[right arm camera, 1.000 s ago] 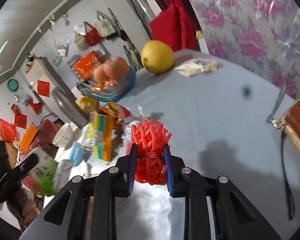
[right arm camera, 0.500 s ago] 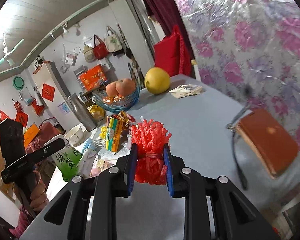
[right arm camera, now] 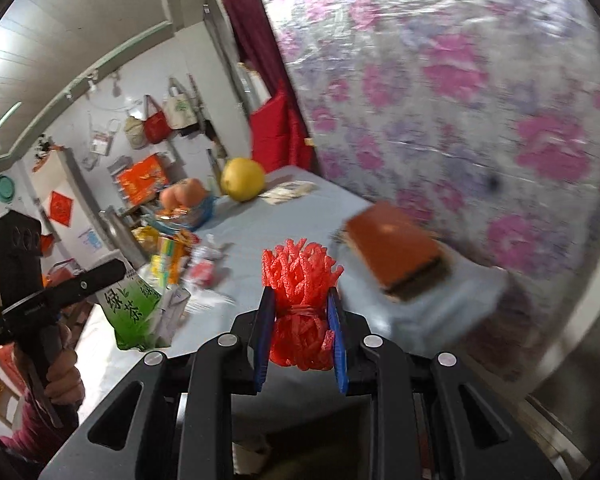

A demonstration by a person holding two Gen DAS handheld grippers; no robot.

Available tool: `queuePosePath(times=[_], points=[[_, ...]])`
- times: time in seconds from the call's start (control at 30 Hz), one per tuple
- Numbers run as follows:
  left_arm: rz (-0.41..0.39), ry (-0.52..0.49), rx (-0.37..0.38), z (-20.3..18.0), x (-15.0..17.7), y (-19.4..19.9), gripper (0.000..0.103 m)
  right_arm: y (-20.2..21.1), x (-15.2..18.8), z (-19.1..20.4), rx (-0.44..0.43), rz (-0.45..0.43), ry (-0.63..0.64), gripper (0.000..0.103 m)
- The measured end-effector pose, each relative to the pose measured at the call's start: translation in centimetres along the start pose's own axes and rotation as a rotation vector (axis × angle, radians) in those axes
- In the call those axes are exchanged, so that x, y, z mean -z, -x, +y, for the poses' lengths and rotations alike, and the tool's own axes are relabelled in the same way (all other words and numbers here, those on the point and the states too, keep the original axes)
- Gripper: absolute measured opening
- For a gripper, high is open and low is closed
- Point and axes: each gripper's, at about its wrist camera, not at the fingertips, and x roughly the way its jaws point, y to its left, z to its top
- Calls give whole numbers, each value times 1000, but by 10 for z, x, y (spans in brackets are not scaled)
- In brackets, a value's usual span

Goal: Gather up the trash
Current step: 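Carry the carton and net to the red wastebasket and open both tools to drop them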

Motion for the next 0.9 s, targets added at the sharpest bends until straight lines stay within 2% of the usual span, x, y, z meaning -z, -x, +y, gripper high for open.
queuePosePath(times=[0.2, 0.57, 0.7, 0.83, 0.9], points=[[94, -58, 94, -54, 12, -51, 64, 19, 29, -59, 108, 55, -58, 26], [329, -174, 241, -156, 58, -155, 64, 15, 121, -175, 276, 256, -244, 26], [427, -223, 268, -186, 84, -195, 64, 17, 146, -209, 301, 272, -324, 26], [541, -249, 290, -208, 114, -234, 64, 21, 156, -227, 309, 263, -376, 26], [573, -265, 275, -215, 125, -249, 67, 23, 161, -235, 310, 261, -392, 26]])
